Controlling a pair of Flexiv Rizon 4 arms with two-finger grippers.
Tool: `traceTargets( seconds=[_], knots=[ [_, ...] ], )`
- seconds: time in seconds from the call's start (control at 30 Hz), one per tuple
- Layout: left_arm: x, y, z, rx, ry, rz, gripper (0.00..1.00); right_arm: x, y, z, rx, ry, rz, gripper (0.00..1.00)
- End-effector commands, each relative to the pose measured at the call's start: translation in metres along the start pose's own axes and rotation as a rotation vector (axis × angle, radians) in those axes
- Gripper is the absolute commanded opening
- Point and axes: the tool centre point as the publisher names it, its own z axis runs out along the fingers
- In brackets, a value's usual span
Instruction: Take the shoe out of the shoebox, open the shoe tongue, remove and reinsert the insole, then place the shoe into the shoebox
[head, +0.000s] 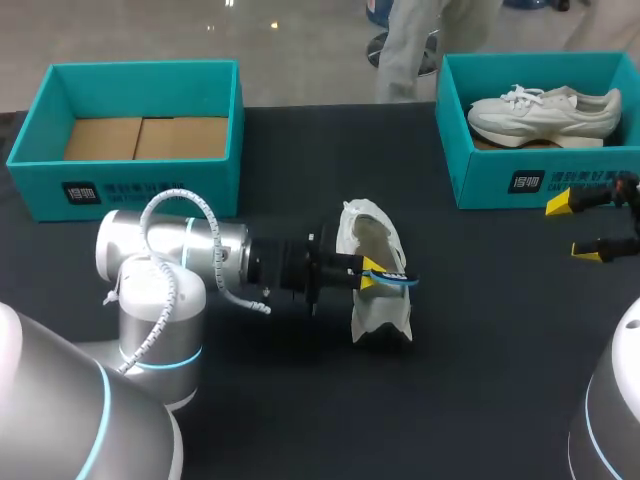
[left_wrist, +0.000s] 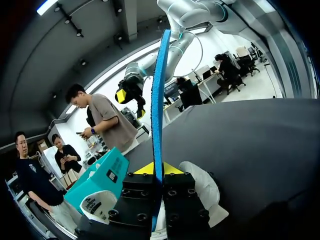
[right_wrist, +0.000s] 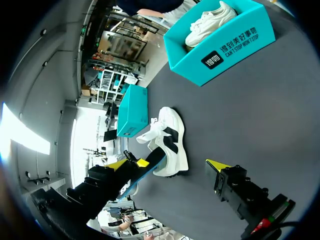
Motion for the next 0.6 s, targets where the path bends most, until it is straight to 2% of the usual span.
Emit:
traceTargets(
  seconds=[0.03, 0.27, 0.37, 0.4, 0.47, 0.6],
  knots=[
    [0.000, 0.007, 0.006, -0.015, 0.003, -0.001, 0.00, 0.001, -0.001, 0.000, -0.001, -0.005, 0.001, 1.00],
    [-0.001, 0.015, 0.007, -0.039, 0.003, -0.004, 0.00, 0.001, -0.001, 0.000, -0.001, -0.005, 0.001, 1.00],
    [-0.002, 0.010, 0.005, -0.040, 0.003, -0.004, 0.00, 0.001, -0.001, 0.000, -0.001, -0.005, 0.001, 1.00],
    [-0.002, 0.007, 0.004, -0.038, 0.004, -0.001, 0.03, 0.001, -0.001, 0.000, -0.001, -0.005, 0.001, 1.00],
    [-0.001, 0.003, 0.002, -0.034, 0.012, 0.011, 0.21, 0.001, -0.001, 0.000, -0.001, -0.005, 0.001, 1.00],
    [0.001, -0.004, -0.003, -0.035, 0.018, 0.024, 0.23, 0.001, -0.001, 0.000, -0.001, -0.005, 0.001, 1.00]
  ],
)
